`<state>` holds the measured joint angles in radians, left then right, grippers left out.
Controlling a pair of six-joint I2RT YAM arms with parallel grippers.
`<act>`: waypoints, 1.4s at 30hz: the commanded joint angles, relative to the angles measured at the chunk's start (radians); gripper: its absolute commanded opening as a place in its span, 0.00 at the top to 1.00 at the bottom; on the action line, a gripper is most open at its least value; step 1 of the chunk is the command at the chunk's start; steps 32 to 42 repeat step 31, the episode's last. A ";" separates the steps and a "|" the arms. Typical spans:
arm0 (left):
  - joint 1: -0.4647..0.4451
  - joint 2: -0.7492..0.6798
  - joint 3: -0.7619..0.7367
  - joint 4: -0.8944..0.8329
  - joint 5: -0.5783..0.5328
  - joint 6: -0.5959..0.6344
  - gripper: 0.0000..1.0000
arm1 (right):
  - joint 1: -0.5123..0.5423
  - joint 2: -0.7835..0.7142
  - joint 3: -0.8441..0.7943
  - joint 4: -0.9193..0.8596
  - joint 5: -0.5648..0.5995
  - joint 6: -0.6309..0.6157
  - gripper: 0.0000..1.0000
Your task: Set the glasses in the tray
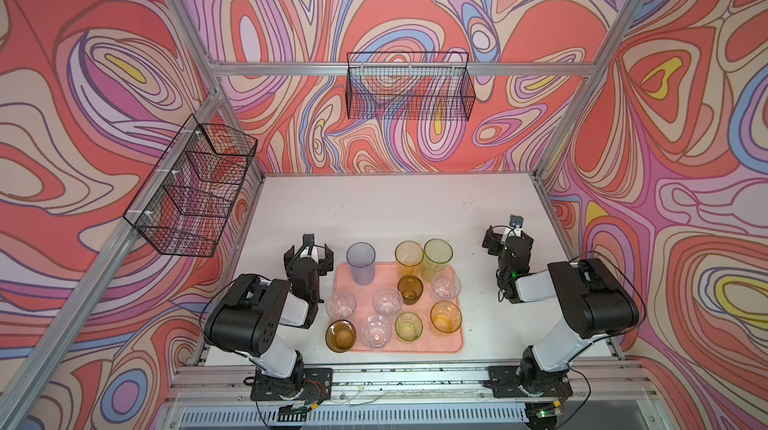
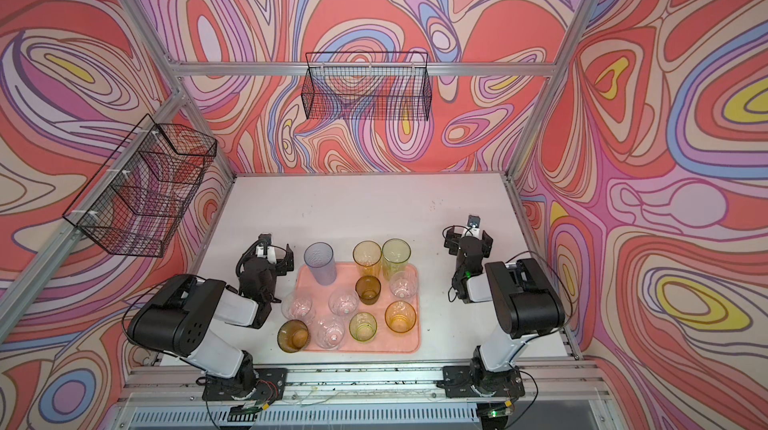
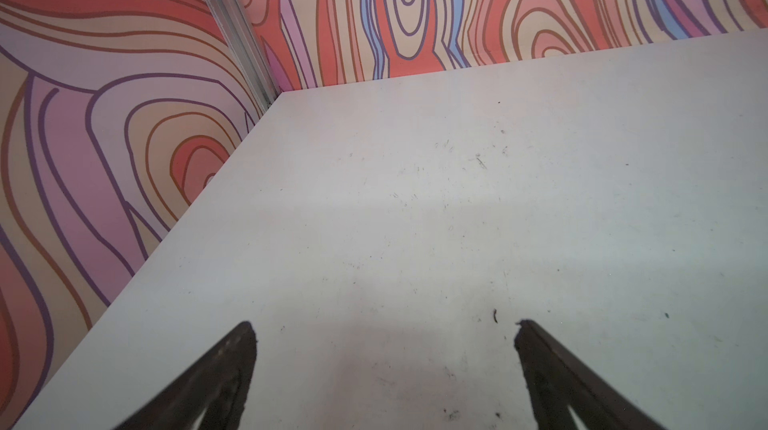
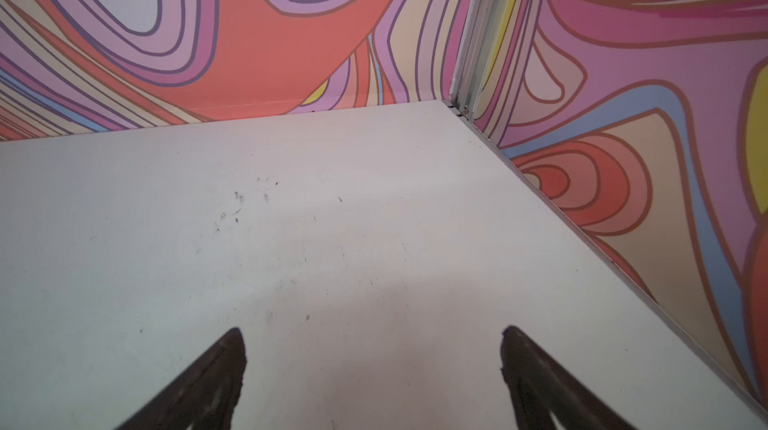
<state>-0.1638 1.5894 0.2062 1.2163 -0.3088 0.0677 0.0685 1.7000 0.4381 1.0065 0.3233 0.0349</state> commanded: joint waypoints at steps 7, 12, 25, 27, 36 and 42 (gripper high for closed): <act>0.015 -0.015 0.043 -0.021 -0.018 -0.008 0.00 | -0.019 0.026 0.010 0.006 -0.062 -0.002 0.01; 0.015 -0.014 0.044 -0.019 -0.018 -0.005 0.00 | -0.019 0.026 0.010 0.006 -0.062 -0.003 0.02; 0.019 -0.013 0.062 -0.056 -0.014 -0.011 0.00 | -0.019 0.024 0.011 0.003 -0.062 -0.001 0.02; 0.054 -0.031 0.124 -0.215 0.012 -0.054 0.00 | -0.019 0.024 0.011 0.003 -0.062 -0.001 0.02; 0.067 -0.032 0.081 -0.120 0.058 -0.049 0.00 | -0.019 0.024 0.012 0.004 -0.062 -0.001 0.02; 0.067 -0.032 0.081 -0.120 0.058 -0.049 0.00 | -0.019 0.024 0.012 0.004 -0.062 -0.001 0.02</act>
